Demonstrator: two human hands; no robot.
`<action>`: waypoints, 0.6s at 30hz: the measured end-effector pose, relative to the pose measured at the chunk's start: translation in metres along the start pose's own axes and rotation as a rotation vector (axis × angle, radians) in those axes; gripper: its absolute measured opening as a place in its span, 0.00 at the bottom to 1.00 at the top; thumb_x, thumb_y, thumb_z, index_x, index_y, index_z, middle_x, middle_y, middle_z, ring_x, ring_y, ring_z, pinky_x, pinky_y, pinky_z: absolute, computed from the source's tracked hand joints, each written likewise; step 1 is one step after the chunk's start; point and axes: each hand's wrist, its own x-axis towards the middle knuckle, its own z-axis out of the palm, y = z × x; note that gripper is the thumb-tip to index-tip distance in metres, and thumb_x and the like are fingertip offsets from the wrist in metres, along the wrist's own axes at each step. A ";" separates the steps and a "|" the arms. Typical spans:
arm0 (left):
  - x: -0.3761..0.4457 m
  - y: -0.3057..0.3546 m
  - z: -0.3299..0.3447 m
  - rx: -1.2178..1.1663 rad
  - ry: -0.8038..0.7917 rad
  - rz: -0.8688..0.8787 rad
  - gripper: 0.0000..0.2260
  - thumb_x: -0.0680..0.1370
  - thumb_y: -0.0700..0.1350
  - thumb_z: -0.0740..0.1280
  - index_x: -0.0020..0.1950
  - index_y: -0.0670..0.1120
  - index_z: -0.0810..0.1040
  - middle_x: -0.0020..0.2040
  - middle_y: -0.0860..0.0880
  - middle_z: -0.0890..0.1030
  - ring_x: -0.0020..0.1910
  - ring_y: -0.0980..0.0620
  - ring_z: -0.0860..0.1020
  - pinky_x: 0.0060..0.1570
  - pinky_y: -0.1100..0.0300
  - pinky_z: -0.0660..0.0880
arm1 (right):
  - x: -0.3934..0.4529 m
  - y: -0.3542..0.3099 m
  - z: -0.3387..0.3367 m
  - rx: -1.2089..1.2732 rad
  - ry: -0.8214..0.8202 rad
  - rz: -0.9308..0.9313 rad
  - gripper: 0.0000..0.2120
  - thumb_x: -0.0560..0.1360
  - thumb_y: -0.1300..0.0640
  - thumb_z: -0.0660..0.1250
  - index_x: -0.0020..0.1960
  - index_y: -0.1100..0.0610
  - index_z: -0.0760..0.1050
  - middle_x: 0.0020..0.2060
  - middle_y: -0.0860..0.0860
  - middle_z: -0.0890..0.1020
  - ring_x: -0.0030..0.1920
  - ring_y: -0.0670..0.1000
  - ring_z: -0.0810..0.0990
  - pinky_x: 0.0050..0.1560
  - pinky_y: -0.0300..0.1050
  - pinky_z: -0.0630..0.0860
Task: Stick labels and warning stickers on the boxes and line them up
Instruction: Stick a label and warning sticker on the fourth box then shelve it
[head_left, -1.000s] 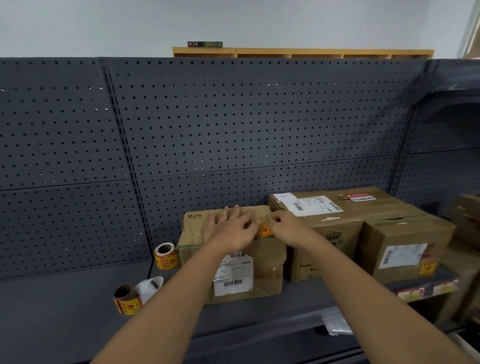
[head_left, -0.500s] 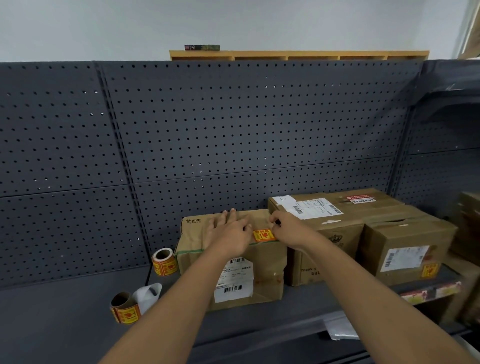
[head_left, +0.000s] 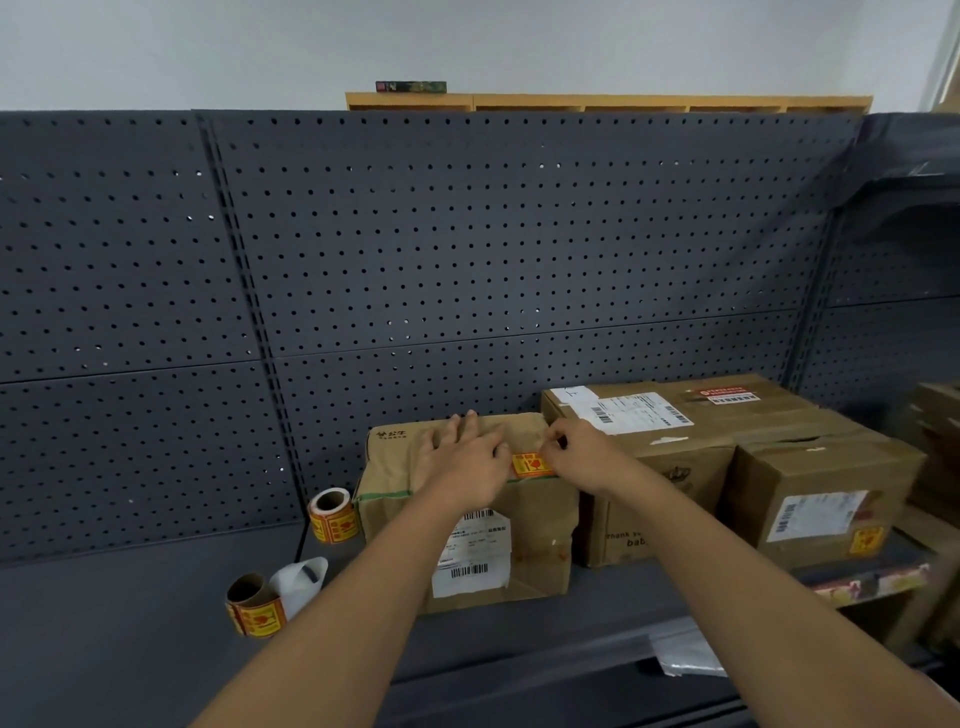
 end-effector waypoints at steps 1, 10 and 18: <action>-0.001 0.000 0.000 0.002 0.003 0.000 0.24 0.86 0.57 0.45 0.83 0.60 0.55 0.85 0.49 0.47 0.84 0.46 0.46 0.80 0.40 0.43 | -0.001 0.000 0.000 -0.017 -0.002 -0.012 0.11 0.84 0.56 0.61 0.63 0.58 0.77 0.55 0.55 0.80 0.44 0.49 0.76 0.36 0.39 0.69; -0.001 -0.001 0.004 0.000 0.008 0.018 0.25 0.85 0.61 0.45 0.83 0.61 0.56 0.85 0.49 0.47 0.84 0.46 0.45 0.79 0.40 0.41 | 0.000 0.005 0.004 0.007 0.018 0.003 0.10 0.84 0.56 0.60 0.59 0.56 0.77 0.50 0.54 0.80 0.45 0.52 0.78 0.44 0.48 0.74; -0.004 -0.001 0.007 0.006 0.042 0.019 0.24 0.86 0.56 0.45 0.83 0.59 0.56 0.85 0.49 0.48 0.84 0.47 0.46 0.80 0.41 0.43 | 0.000 0.011 0.008 0.021 0.024 0.008 0.13 0.83 0.61 0.59 0.63 0.64 0.76 0.54 0.62 0.81 0.44 0.52 0.75 0.42 0.47 0.70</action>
